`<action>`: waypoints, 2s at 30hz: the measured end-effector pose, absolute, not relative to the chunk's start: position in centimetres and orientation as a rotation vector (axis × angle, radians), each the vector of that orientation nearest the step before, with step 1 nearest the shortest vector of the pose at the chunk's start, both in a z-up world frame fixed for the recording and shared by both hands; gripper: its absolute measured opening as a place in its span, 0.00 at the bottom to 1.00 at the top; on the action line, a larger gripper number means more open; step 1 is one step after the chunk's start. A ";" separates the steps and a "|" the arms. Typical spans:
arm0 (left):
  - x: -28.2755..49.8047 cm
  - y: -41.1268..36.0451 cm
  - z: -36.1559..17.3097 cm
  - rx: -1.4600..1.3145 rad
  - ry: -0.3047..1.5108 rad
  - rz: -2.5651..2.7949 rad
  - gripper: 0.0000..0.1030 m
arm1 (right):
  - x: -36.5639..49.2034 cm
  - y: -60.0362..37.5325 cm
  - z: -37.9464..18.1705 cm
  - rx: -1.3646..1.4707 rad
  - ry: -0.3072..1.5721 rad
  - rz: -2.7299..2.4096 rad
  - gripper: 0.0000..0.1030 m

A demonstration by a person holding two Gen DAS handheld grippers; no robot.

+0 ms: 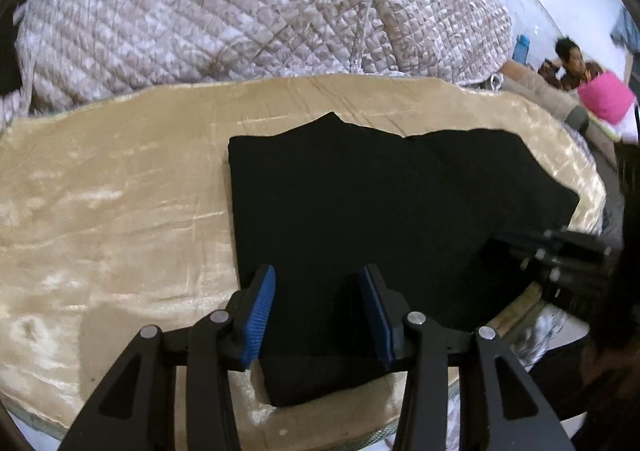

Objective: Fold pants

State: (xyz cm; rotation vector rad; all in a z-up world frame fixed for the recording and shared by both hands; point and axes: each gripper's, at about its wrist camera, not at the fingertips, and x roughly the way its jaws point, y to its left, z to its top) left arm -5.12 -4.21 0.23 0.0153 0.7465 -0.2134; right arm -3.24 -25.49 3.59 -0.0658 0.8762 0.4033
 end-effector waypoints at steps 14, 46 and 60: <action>-4.6 -3.5 0.8 -0.022 0.760 -0.215 0.46 | -2.2 -35.4 5.7 0.351 0.810 0.137 0.44; -4.2 -3.3 1.1 -0.052 0.772 -0.219 0.46 | -3.3 -45.3 3.0 0.894 0.643 -0.087 0.55; -4.2 -3.2 1.1 -0.056 0.772 -0.219 0.46 | -0.2 -44.9 4.1 0.781 0.711 -0.081 0.23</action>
